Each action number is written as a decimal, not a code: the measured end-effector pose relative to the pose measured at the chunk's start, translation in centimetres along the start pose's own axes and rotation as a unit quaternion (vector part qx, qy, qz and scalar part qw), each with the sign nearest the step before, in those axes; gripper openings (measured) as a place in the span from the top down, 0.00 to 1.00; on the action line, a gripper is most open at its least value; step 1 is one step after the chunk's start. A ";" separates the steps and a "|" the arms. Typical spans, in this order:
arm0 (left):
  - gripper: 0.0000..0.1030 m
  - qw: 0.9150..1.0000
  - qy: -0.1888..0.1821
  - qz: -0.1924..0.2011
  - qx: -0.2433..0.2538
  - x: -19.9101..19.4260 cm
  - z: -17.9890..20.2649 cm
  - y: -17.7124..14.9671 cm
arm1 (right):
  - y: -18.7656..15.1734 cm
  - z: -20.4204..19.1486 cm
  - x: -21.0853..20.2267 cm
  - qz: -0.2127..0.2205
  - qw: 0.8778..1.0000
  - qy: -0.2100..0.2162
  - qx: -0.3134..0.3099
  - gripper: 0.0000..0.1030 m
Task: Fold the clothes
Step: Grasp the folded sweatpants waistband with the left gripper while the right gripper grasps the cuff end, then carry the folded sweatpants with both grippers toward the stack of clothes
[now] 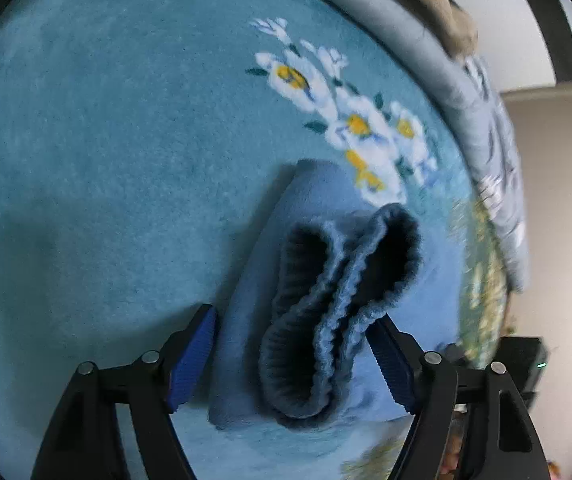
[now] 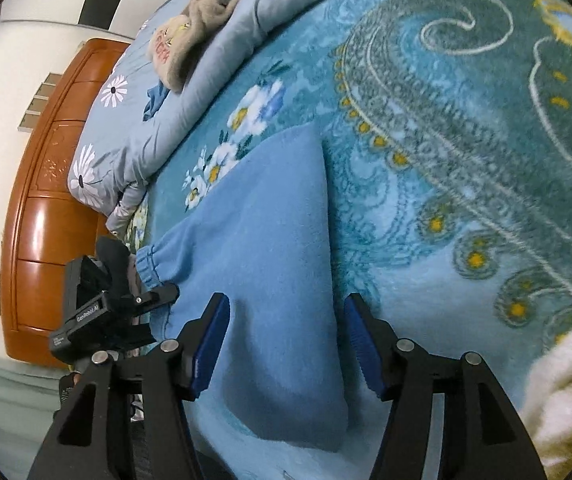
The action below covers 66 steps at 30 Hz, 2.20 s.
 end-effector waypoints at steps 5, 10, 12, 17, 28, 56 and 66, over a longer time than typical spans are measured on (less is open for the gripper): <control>0.45 1.000 0.001 0.003 -0.014 -0.1 -0.3 -0.2 | 0.6 0.1 0.5 0.008 1.000 0.012 0.018 0.43; 0.59 1.000 0.030 0.011 0.000 -0.1 0.8 -0.5 | 0.9 0.0 0.7 0.003 1.000 -0.004 0.022 0.73; 0.64 0.999 0.040 0.018 0.007 -0.6 1.1 -0.7 | 1.1 -0.3 0.5 0.001 1.000 -0.008 0.019 0.78; 0.69 0.998 0.034 0.039 0.021 -2.5 2.5 -1.6 | 1.6 -2.4 -0.8 0.003 1.000 -0.005 -0.005 0.82; 0.70 0.990 -0.032 0.137 0.026 -12.1 3.5 -3.6 | 3.8 -11.9 -4.8 0.009 0.993 0.015 -0.114 0.82; 0.70 0.899 0.000 0.422 -0.114 -47.1 -21.2 -2.6 | -3.7 -57.0 18.7 -0.165 0.892 0.134 -0.399 0.82; 0.69 0.883 0.004 0.435 -0.178 -47.5 -30.9 -2.3 | -7.2 -61.8 29.8 -0.242 0.863 0.132 -0.424 0.82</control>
Point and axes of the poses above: each gripper's, at about its wrist camera, not at the fingertips, and x roughly the way its jaws point, z to its right, y to its top, the point moved 4 cm from there along x, roughly the way its jaws point, and after that the axes turned 1 degree about x, right-handed, at the moved point
